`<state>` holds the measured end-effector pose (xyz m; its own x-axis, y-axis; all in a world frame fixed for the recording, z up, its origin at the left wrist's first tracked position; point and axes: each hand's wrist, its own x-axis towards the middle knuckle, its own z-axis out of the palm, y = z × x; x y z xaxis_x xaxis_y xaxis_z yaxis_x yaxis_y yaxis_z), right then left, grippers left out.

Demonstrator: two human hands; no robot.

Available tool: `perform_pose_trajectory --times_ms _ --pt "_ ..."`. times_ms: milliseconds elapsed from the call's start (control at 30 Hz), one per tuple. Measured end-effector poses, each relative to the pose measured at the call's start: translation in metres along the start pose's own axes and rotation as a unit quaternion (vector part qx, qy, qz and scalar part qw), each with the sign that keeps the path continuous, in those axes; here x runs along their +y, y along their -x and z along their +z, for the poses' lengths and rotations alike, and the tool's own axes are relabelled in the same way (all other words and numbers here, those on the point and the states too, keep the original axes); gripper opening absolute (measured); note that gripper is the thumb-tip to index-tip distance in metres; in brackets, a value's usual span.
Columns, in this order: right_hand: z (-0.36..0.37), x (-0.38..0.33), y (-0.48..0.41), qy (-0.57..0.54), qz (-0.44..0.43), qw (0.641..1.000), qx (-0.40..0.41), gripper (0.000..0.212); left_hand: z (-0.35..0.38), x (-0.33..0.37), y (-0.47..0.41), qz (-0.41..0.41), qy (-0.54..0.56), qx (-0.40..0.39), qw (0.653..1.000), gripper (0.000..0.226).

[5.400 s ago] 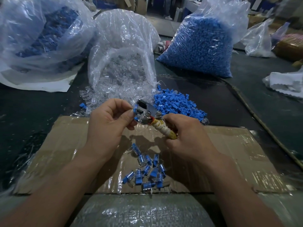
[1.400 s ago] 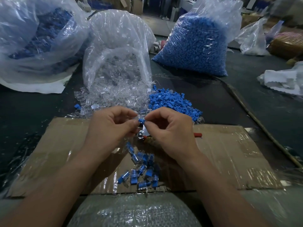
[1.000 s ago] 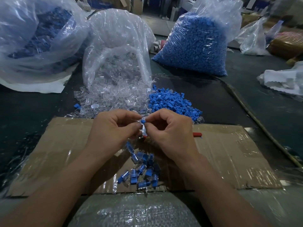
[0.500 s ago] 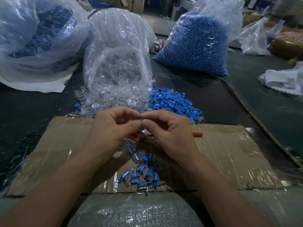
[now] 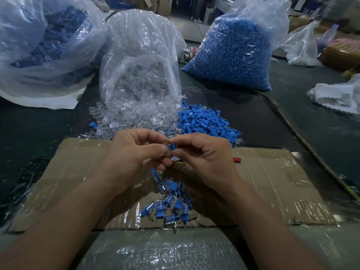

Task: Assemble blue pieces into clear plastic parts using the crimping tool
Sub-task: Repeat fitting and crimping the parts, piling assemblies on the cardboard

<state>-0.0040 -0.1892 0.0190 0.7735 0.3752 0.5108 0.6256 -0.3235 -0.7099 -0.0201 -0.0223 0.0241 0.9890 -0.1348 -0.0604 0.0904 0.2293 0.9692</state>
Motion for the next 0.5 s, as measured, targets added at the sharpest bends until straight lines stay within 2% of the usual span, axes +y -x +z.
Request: perform_pose_trajectory --times_ms 500 --pt "0.0018 -0.0031 0.0010 0.051 -0.052 0.997 0.008 0.022 0.0012 -0.0022 -0.0003 -0.004 -0.041 0.012 0.999 0.006"
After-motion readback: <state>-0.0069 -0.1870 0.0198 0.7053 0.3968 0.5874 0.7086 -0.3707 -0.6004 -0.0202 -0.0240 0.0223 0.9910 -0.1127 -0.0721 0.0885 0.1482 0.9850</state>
